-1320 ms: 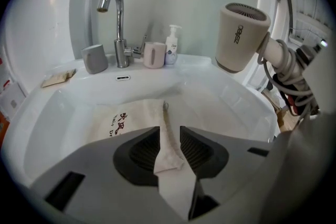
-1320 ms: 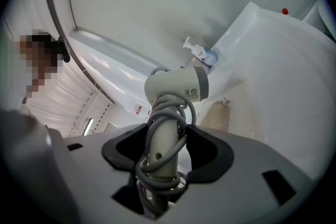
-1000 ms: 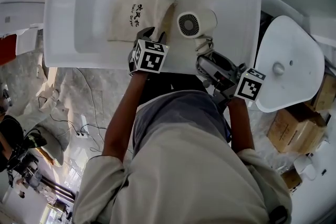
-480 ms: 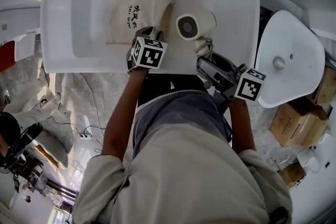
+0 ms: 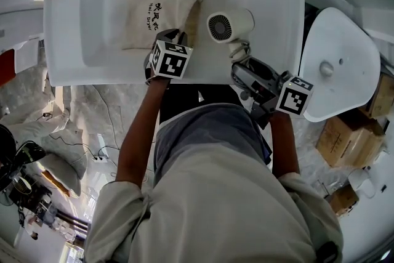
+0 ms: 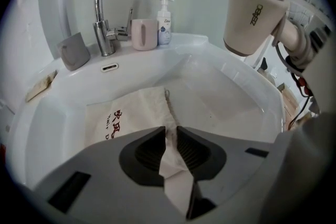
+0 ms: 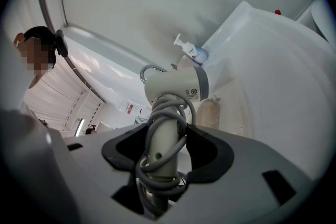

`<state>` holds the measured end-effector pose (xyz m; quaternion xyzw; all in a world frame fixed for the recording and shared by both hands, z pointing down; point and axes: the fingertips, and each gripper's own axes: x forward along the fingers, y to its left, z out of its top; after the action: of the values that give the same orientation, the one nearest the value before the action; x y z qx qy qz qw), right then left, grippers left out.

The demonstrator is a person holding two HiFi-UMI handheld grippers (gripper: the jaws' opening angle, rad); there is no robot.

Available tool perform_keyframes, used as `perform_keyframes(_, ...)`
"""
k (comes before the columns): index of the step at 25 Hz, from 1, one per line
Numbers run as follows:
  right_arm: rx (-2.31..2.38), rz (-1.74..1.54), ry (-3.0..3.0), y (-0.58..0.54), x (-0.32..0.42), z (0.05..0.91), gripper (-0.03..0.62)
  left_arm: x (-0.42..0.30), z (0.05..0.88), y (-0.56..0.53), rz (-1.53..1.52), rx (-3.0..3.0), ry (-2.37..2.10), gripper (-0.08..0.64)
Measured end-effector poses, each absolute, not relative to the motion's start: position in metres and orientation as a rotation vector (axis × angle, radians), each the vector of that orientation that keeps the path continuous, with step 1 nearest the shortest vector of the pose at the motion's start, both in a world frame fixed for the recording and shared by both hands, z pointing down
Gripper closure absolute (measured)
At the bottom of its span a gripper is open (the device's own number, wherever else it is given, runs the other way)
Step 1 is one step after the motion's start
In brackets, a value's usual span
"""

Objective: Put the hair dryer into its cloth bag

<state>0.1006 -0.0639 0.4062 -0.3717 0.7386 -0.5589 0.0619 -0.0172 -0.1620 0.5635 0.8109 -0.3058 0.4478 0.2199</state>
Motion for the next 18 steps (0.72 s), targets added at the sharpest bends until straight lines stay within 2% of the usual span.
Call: perform_keyframes(18,-1.165,-1.714,2.369,-0.079,0.115,0.435,0.353,-0.032,0.551,-0.167,1.117,2.203,-0.900,0.514)
